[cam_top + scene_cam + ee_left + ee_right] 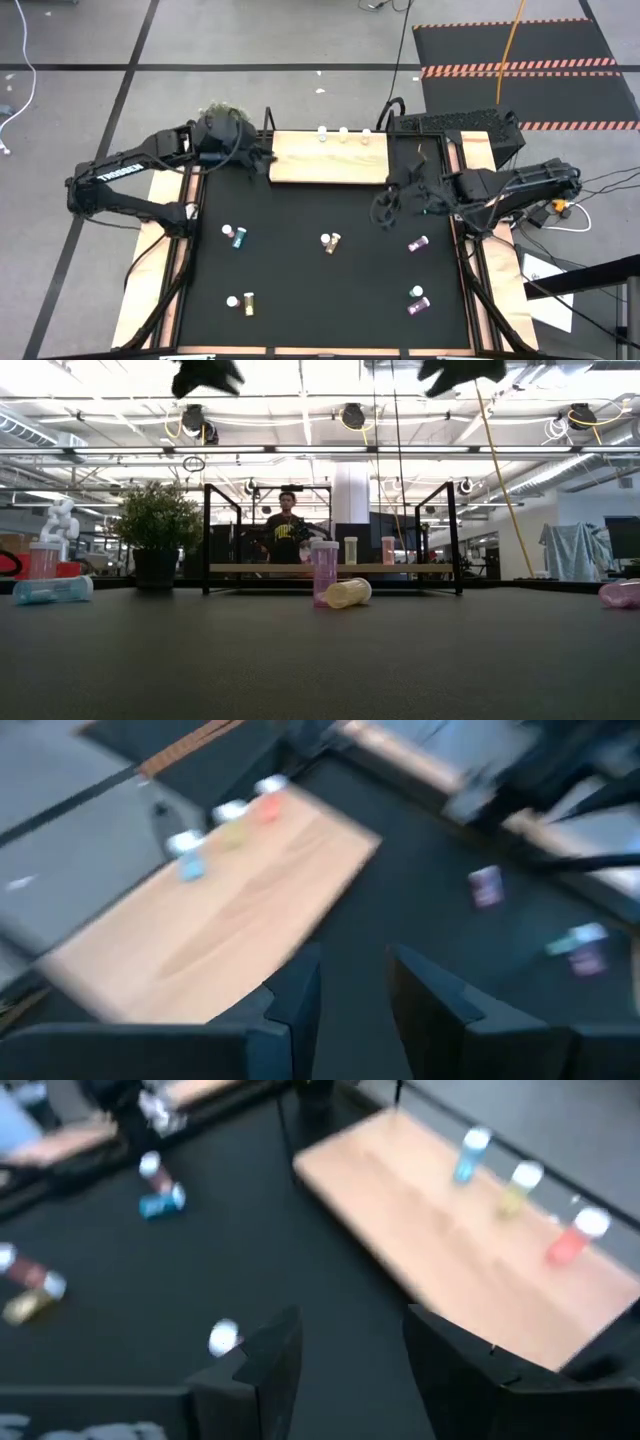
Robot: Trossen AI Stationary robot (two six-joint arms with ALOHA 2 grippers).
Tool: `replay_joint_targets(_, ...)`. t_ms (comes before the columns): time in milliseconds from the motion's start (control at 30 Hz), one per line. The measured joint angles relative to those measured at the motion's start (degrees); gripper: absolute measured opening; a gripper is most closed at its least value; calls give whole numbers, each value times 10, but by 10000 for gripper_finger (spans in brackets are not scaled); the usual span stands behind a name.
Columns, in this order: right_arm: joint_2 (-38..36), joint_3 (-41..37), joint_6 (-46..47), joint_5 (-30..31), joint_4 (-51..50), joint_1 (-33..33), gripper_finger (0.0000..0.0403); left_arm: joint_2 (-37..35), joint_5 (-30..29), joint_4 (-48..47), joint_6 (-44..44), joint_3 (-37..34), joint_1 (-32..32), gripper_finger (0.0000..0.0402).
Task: Pick and place medicine bottles onto shelf by color
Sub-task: Put the top right purple pill bottle on the shelf
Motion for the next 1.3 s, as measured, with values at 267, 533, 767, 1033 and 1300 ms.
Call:
replay_joint_targets(267,-20,-88,81,-22,13,115,169,39,-111,78,-118,0,-168,118)
replay_joint_targets(533,-51,-190,155,-22,101,199,169,126,-169,78,-287,0,-310,118)
replay_joint_targets(767,-58,-280,177,-20,300,248,169,213,-168,107,-359,0,-359,118)
replay_joint_targets(1033,-55,-384,233,-22,597,262,169,281,-128,186,-369,0,-336,118)
replay_joint_targets(1300,-55,-423,275,-20,621,255,169,279,-41,172,-385,0,-316,118)
